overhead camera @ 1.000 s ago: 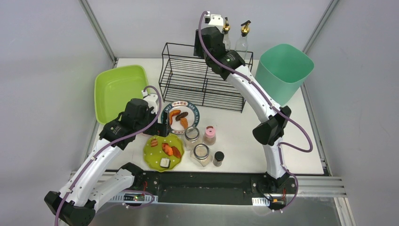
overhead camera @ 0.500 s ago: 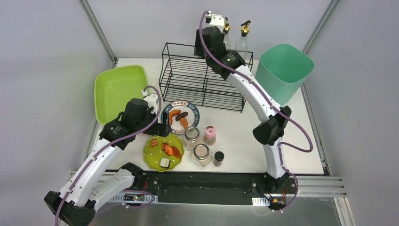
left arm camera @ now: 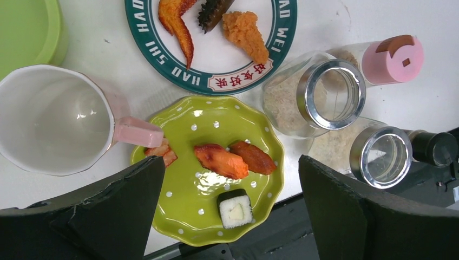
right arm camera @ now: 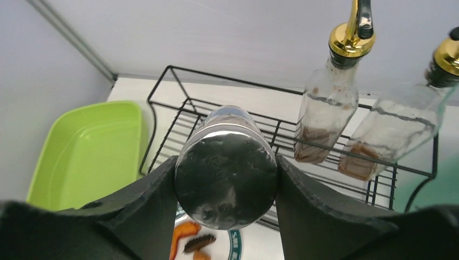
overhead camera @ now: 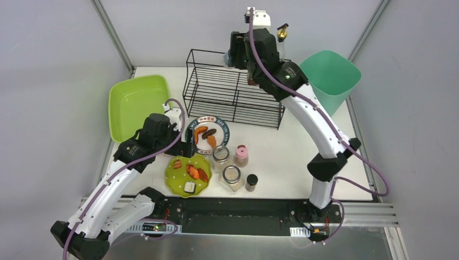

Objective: Clear the kitchen counter

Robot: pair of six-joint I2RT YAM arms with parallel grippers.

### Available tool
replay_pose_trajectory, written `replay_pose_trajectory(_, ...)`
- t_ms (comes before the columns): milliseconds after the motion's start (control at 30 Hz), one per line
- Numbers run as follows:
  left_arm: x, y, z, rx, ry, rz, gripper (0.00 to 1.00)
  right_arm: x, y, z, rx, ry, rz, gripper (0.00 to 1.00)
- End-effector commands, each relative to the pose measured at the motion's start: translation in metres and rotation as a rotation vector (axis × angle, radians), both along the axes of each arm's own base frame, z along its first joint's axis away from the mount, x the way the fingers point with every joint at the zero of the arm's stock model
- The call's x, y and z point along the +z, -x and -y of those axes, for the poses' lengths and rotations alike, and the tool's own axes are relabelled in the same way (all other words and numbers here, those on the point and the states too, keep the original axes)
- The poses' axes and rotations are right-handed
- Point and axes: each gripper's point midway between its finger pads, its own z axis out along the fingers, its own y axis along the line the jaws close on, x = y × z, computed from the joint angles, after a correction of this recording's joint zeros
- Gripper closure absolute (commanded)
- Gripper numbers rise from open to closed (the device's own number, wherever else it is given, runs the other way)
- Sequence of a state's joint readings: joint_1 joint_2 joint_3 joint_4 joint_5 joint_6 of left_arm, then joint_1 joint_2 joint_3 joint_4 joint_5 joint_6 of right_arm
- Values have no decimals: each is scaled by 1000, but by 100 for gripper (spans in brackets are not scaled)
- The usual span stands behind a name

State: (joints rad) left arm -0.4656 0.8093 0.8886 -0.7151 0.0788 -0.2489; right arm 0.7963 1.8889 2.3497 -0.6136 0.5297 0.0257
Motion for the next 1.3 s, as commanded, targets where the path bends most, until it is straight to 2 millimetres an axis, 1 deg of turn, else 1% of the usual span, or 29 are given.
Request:
replay_pose_trajectory(0, 23, -3, 14, -45, 63, 39, 0, 67, 61, 30, 76, -65, 74, 100)
replay_pose_trajectory(67, 33, -3, 20, -60, 93, 44, 0, 60, 80, 34, 126, -37, 29, 100)
replay_pose_trajectory(233, 72, 7, 48, -197, 234, 88, 0, 22, 122, 46, 228, 51, -138, 100)
replay_pose_trajectory(367, 101, 14, 62, -315, 301, 161, 0, -11, 152, 55, 301, 101, -268, 100)
replay_pose_trajectory(467, 121, 20, 73, -404, 347, 214, 0, -28, 179, 56, 390, 102, -357, 100)
replay_pose_trajectory(600, 154, 25, 86, -490, 427, 295, 0, -44, 212, 51, 513, 91, -466, 100)
replay_pose_trajectory(700, 177, 29, 94, -538, 495, 362, 0, -46, 237, 41, 626, 41, -520, 100)
replay_pose_trajectory(800, 192, 37, 102, -602, 566, 396, 0, -43, 255, 30, 714, -13, -538, 100)
replay_pose_trajectory(967, 198, 49, 115, -685, 681, 361, 1, -31, 280, 15, 853, -49, -549, 100)
replay_pose_trajectory(1033, 204, 55, 119, -723, 740, 357, 0, -27, 292, 9, 939, -47, -553, 100)
replay_pose_trajectory(1067, 210, 59, 121, -750, 771, 371, 0, -24, 298, 7, 979, -47, -549, 100)
replay_pose_trajectory(1100, 209, 62, 123, -767, 790, 350, 0, -23, 302, 5, 1009, -42, -551, 100)
replay_pose_trajectory(1167, 213, 70, 125, -814, 832, 347, 0, -19, 308, 2, 1068, -45, -546, 100)
replay_pose_trajectory(1267, 216, 79, 126, -859, 876, 328, 0, -12, 309, -4, 1106, -53, -530, 100)
